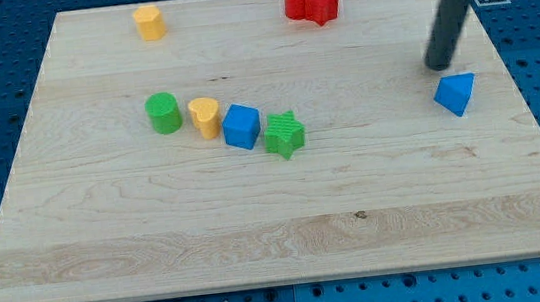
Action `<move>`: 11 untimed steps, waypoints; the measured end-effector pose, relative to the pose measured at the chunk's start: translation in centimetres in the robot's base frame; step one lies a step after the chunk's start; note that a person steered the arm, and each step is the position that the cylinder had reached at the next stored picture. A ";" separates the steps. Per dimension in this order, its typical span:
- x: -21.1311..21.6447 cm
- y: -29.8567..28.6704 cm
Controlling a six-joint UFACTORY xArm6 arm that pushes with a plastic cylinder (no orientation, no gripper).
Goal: Push the blue triangle towards the green star
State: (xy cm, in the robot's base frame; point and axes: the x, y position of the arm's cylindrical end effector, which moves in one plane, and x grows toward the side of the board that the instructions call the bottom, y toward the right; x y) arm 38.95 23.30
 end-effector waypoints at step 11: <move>2.3 -12.8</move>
State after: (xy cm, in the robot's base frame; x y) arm 41.23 10.54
